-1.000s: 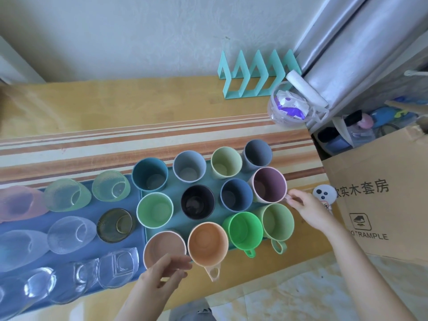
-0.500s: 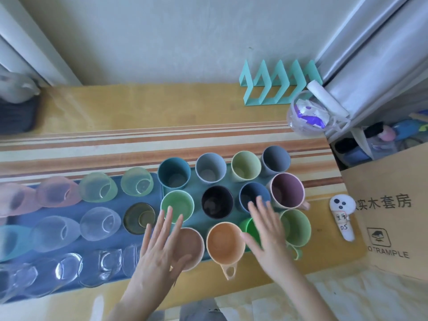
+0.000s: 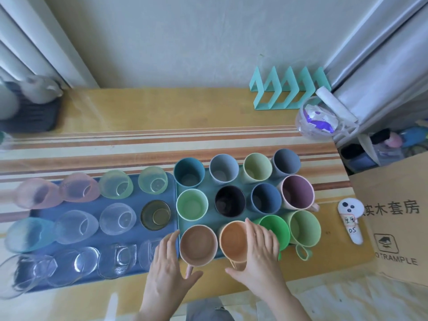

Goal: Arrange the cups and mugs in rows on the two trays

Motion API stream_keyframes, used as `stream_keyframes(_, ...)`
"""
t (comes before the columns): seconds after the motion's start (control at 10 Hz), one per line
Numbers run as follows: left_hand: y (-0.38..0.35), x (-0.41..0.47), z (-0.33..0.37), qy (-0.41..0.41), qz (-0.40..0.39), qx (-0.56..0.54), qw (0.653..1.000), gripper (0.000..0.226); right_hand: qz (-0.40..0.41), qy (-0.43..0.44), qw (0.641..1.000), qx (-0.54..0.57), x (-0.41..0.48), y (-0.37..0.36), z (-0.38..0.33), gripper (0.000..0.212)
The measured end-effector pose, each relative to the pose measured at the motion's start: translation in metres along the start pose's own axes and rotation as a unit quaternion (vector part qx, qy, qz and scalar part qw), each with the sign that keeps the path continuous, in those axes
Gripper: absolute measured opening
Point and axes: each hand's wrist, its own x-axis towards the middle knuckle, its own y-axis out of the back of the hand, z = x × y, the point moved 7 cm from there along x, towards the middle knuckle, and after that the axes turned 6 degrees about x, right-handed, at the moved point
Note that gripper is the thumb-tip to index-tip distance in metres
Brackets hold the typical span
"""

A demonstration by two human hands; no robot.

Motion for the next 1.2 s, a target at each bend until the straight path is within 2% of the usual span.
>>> stream_keyframes(0.1,-0.009,0.001,0.002,0.022,-0.022,0.037,0.999,0.112,0.019,0.001,1.000,-0.008,0.003,-0.001,-0.001,0.108)
stream_keyframes(0.2,-0.006,0.006,0.006,0.019,-0.015,0.072,0.997,0.113,0.043,0.002,0.999,-0.006,0.004,0.000,-0.003,0.098)
stream_keyframes(0.3,-0.007,0.010,0.007,0.013,-0.013,0.063,0.998,0.107,0.050,0.002,0.999,0.002,0.004,0.000,-0.003,0.096)
stream_keyframes(0.5,-0.009,0.012,0.005,0.003,0.002,0.057,0.998,0.086,0.046,-0.002,0.999,0.019,0.006,-0.001,-0.003,0.098)
stream_keyframes(0.6,-0.009,0.010,0.005,0.001,0.006,0.065,0.998,0.085,0.046,0.001,0.999,0.023,0.006,-0.001,-0.004,0.099)
stream_keyframes(0.9,-0.007,0.010,0.006,-0.003,-0.002,0.062,0.998,0.085,0.030,-0.007,0.999,0.037,0.006,-0.004,-0.001,0.103)
stream_keyframes(1.1,0.002,0.010,0.003,0.005,0.012,0.056,0.998,0.101,0.041,-0.022,0.998,0.049,0.003,-0.001,0.002,0.118)
stream_keyframes(1.2,0.030,0.007,0.015,-0.014,0.076,-0.019,0.997,0.077,0.101,-0.029,0.989,0.104,0.000,0.020,-0.008,0.108)
